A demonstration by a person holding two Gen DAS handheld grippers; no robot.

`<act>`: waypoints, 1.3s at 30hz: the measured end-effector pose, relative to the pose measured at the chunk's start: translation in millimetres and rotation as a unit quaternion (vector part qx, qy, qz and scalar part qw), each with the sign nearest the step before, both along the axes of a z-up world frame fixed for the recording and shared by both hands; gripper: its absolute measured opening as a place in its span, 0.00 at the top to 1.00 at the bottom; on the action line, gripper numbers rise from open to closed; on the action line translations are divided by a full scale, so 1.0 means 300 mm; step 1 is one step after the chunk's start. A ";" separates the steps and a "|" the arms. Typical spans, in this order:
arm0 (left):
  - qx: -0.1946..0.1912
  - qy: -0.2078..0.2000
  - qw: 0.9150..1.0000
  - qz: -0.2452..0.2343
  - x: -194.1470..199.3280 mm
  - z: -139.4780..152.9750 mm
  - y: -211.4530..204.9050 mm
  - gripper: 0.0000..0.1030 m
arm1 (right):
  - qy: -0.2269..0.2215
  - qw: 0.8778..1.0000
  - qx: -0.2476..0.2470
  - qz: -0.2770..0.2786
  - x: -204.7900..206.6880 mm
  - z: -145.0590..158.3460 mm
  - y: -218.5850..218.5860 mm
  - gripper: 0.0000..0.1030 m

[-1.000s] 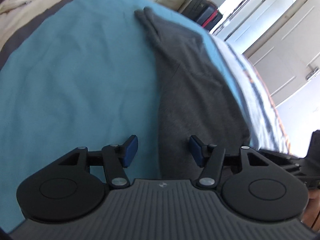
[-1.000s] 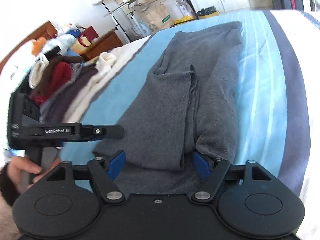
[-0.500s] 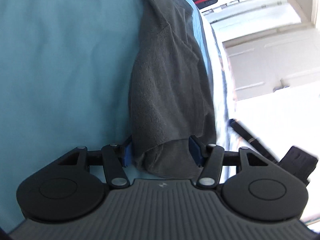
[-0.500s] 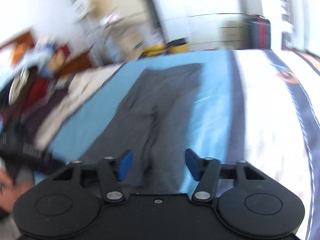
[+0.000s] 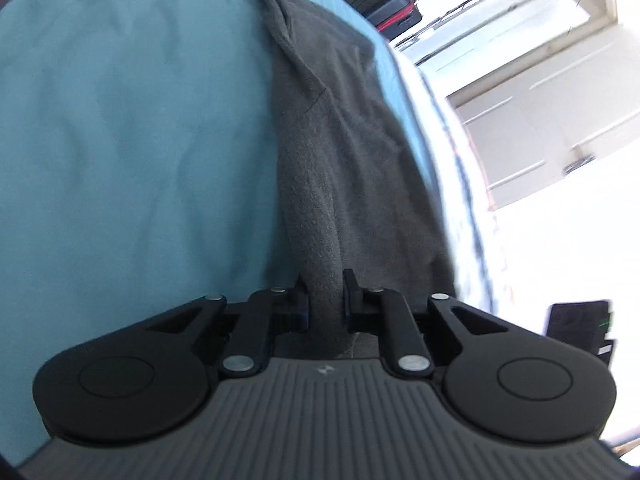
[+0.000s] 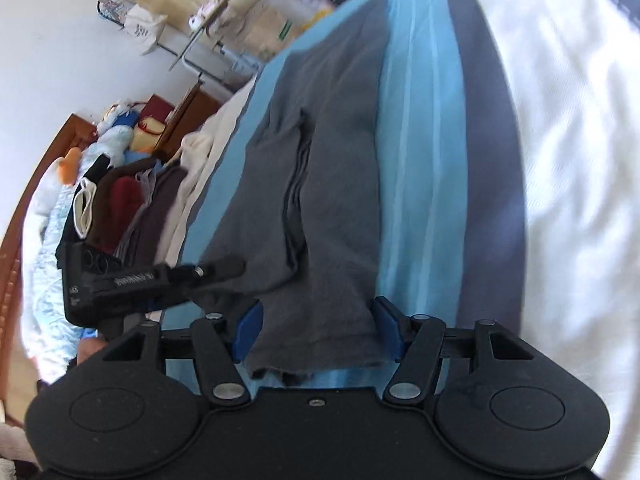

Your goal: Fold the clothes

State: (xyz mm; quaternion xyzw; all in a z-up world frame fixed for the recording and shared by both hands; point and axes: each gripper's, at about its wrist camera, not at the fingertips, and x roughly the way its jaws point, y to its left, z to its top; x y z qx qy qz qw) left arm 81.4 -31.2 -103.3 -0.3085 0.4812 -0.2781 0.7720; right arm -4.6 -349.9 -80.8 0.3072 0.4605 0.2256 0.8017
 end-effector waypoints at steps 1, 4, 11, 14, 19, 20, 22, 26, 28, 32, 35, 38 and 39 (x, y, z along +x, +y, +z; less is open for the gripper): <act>-0.003 0.007 1.000 0.002 0.005 -0.006 0.002 0.83 | -0.001 1.000 0.006 -0.002 0.004 -0.008 0.005 0.35; -0.011 0.029 0.999 -0.013 0.032 -0.053 0.000 0.62 | -0.035 0.999 -0.039 0.004 0.010 -0.006 0.045 0.74; 0.050 -0.027 0.998 -0.038 0.001 0.039 -0.035 0.89 | -0.089 0.987 -0.132 0.034 -0.032 0.053 0.150 0.89; 0.054 -0.040 0.997 -0.035 -0.045 0.098 -0.021 0.89 | -0.101 0.987 -0.116 0.048 -0.062 0.101 0.152 0.91; 0.047 -0.053 0.996 -0.048 -0.120 0.193 -0.002 0.89 | -0.114 0.979 -0.147 0.084 -0.114 0.208 0.182 0.92; 0.048 -0.056 0.996 -0.051 -0.134 0.211 0.000 0.89 | -0.117 0.979 -0.141 0.091 -0.126 0.231 0.188 0.92; 0.045 -0.058 0.996 -0.053 -0.153 0.218 0.010 0.89 | -0.119 0.980 -0.126 0.100 -0.150 0.265 0.195 0.92; 0.037 -0.059 0.996 -0.055 -0.232 0.232 0.048 0.89 | -0.107 0.984 -0.098 0.106 -0.175 0.311 0.193 0.92; 0.041 -0.067 0.995 -0.055 -0.294 0.250 0.083 0.89 | -0.105 0.986 -0.076 0.106 -0.191 0.329 0.183 0.92; 0.023 -0.088 0.995 -0.039 -0.377 0.300 0.128 0.89 | -0.105 0.987 -0.021 0.119 -0.225 0.376 0.175 0.92; -0.005 -0.082 0.996 -0.023 -0.417 0.328 0.159 0.88 | -0.104 0.986 0.015 0.126 -0.238 0.406 0.190 0.92; -0.011 -0.062 0.998 -0.004 -0.425 0.301 0.158 0.88 | -0.090 0.988 0.050 0.119 -0.249 0.392 0.195 0.92; -0.002 -0.048 0.999 -0.002 -0.416 0.284 0.151 0.88 | -0.082 0.988 0.059 0.114 -0.252 0.371 0.193 0.92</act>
